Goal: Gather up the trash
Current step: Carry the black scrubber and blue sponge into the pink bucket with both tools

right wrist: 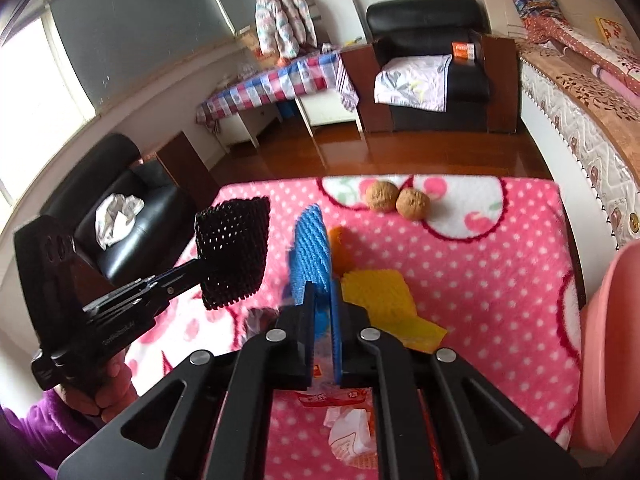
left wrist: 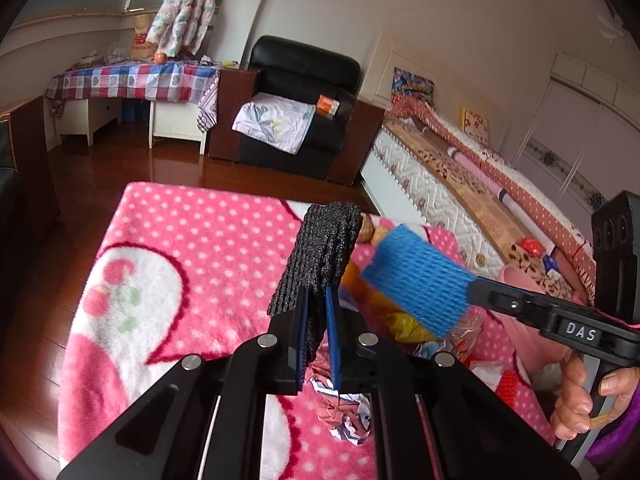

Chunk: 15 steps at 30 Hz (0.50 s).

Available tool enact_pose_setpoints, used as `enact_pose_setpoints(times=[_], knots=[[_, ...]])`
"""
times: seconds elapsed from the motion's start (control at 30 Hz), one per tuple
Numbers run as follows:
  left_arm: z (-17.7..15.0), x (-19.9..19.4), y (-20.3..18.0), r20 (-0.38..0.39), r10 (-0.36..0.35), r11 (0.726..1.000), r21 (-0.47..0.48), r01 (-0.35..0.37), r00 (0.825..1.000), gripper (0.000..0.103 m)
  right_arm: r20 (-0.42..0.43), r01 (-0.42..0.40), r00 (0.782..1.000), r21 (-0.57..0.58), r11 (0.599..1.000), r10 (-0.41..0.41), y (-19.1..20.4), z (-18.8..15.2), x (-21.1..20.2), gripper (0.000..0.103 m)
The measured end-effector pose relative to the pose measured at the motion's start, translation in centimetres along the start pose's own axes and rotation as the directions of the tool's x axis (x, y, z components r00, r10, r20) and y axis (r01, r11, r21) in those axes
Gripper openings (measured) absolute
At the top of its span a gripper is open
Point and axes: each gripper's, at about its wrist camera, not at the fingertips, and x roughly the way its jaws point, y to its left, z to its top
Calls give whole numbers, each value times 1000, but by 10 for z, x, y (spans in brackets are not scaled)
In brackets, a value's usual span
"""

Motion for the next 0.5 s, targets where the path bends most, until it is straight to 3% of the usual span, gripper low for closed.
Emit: enact_pose_setpoints(times=[0.17, 0.5], knots=[[8, -15, -9, 32, -11, 1000, 4, 11, 999, 8, 70, 10, 997, 43, 999, -13, -10, 6, -29, 7], [16, -25, -58, 41, -88, 994, 72, 85, 995, 8, 165, 120, 976, 137, 983, -143, -59, -11, -85, 7]])
